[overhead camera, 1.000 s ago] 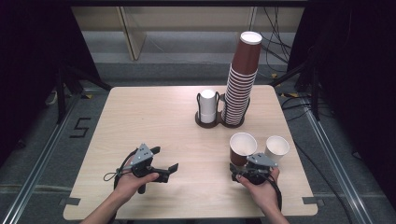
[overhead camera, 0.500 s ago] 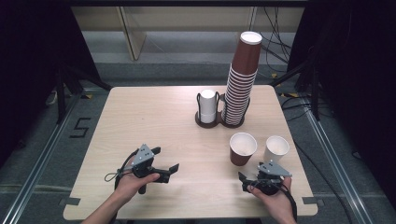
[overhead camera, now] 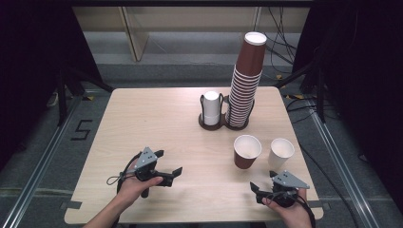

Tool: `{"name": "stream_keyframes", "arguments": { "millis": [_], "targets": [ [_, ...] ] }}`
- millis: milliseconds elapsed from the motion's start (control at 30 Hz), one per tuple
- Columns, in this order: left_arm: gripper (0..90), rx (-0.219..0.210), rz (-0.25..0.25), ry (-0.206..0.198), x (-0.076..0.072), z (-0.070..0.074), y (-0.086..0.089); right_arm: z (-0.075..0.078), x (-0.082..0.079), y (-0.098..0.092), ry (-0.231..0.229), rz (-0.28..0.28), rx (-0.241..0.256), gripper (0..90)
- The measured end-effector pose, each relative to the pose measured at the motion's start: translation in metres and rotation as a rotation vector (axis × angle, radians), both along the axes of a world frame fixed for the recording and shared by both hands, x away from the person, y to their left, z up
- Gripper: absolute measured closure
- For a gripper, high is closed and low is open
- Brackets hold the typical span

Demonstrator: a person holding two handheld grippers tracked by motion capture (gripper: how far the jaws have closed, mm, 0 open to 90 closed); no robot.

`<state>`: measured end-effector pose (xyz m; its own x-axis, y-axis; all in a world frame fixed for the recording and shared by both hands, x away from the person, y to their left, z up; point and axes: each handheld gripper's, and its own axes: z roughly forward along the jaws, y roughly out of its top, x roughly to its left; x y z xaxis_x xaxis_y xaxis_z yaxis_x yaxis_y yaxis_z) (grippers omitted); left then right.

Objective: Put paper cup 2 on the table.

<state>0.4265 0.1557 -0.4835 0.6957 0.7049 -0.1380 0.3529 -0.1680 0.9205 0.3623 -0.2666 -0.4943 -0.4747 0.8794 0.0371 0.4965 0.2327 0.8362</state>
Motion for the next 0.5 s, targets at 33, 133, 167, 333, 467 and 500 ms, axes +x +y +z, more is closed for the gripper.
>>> {"name": "stream_keyframes", "arguments": {
  "millis": [33,133,167,333,467,500],
  "targets": [
    [0.0,0.001,0.0,0.0,-0.0001,0.0,0.0,-0.0009,-0.0005,-0.0028,-0.008,0.016,0.005,15.3],
    [0.0,-0.007,-0.008,-0.004,0.0003,-0.0009,-0.0006,0.0003,-0.0049,-0.0074,-0.025,0.008,0.004,15.4],
    [0.0,-0.005,-0.006,-0.007,0.0001,-0.0007,-0.0008,0.0005,-0.0074,-0.0068,-0.012,-0.007,0.026,15.5],
    [0.0,0.007,-0.022,-0.01,0.0002,-0.001,-0.002,0.0005,-0.0091,-0.0112,-0.088,-0.016,0.039,15.7],
    [0.0,0.018,-0.021,-0.007,-0.0001,-0.0011,-0.0035,-0.0002,-0.0103,-0.0099,-0.076,-0.031,0.061,15.7],
    [0.0,0.013,-0.024,-0.009,0.0005,-0.0017,-0.004,-0.0014,-0.0097,-0.0117,-0.088,-0.029,0.045,15.7]
  ]
}}
